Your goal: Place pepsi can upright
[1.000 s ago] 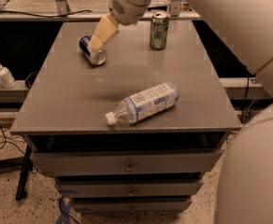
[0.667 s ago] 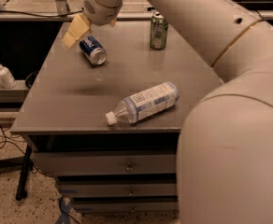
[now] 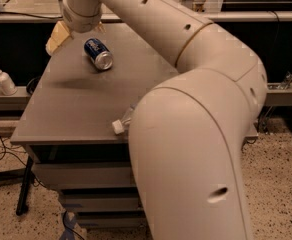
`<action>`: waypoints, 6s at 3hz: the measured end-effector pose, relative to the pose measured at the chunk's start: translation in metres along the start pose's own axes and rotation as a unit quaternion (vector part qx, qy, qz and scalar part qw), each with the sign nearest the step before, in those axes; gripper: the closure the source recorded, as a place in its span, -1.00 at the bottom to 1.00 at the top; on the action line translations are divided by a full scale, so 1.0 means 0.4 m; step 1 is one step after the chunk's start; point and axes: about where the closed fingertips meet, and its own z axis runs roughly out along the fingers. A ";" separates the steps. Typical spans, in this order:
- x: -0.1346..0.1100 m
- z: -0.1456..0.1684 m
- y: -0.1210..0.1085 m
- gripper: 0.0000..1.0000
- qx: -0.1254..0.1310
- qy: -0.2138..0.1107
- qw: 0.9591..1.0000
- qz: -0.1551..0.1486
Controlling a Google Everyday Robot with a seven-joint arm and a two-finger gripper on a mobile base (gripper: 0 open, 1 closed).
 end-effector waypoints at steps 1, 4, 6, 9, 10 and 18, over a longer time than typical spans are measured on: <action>0.000 0.036 -0.071 -1.00 0.047 0.013 0.999 0.015; 0.072 0.125 -0.186 -1.00 0.090 0.081 0.992 0.018; 0.063 0.176 -0.193 -0.17 0.084 0.110 0.990 0.011; -0.052 0.042 -0.171 1.00 0.049 -0.002 0.999 0.003; -0.072 -0.033 -0.149 1.00 0.003 -0.083 0.996 0.011; 0.083 -0.258 -0.239 1.00 -0.199 -0.455 0.865 -0.075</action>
Offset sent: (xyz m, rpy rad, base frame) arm 0.0580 -0.0627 -0.0276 -0.1906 -0.0553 -0.1798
